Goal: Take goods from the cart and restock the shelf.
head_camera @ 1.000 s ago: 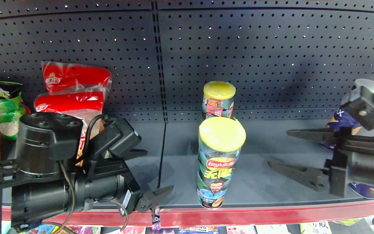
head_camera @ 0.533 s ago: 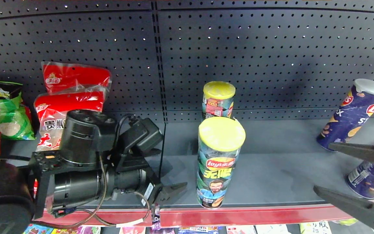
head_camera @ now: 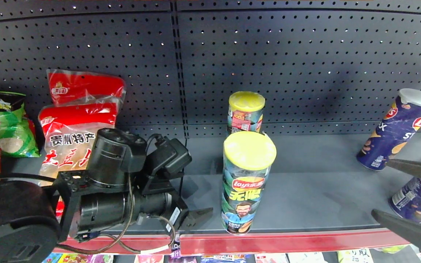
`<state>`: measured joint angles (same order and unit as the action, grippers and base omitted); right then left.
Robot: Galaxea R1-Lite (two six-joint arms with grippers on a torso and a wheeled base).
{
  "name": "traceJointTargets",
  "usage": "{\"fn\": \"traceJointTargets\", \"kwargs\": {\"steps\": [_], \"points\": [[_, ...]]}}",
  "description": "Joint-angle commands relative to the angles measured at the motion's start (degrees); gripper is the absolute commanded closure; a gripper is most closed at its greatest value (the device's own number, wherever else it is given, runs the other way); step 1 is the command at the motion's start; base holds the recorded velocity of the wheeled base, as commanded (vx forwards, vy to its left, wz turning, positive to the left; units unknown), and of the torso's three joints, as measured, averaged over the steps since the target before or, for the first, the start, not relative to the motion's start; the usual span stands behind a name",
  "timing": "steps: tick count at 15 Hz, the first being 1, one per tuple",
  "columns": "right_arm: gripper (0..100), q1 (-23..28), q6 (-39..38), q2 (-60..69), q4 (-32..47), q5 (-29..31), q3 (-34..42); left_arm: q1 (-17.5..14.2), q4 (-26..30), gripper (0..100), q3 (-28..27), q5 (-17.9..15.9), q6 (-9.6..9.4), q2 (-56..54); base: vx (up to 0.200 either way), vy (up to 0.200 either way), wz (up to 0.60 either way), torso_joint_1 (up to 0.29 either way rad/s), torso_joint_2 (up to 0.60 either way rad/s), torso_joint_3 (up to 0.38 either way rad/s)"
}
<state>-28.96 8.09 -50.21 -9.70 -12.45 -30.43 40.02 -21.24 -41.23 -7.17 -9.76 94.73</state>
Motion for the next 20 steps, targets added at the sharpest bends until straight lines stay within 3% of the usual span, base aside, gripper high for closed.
{"fn": "traceJointTargets", "kwargs": {"steps": [1,9,20], "points": [[0,0.4,0.0,-0.1,-0.1,0.0,0.0,0.0,0.0,0,-0.7,0.4,0.01,1.8,0.0,0.0,0.0,0.0,0.0,0.0],[0,0.8,-0.6,-0.1,-0.1,0.0,-0.2,0.3,0.0,0,-4.7,0.4,-0.08,5.8,0.0,0.0,0.0,0.0,0.0,0.0],[0,0.8,-0.7,-0.5,-0.1,0.0,-0.2,0.9,-0.1,0,-5.7,0.1,-0.08,6.5,0.0,0.0,0.0,0.0,0.0,0.0]]}}
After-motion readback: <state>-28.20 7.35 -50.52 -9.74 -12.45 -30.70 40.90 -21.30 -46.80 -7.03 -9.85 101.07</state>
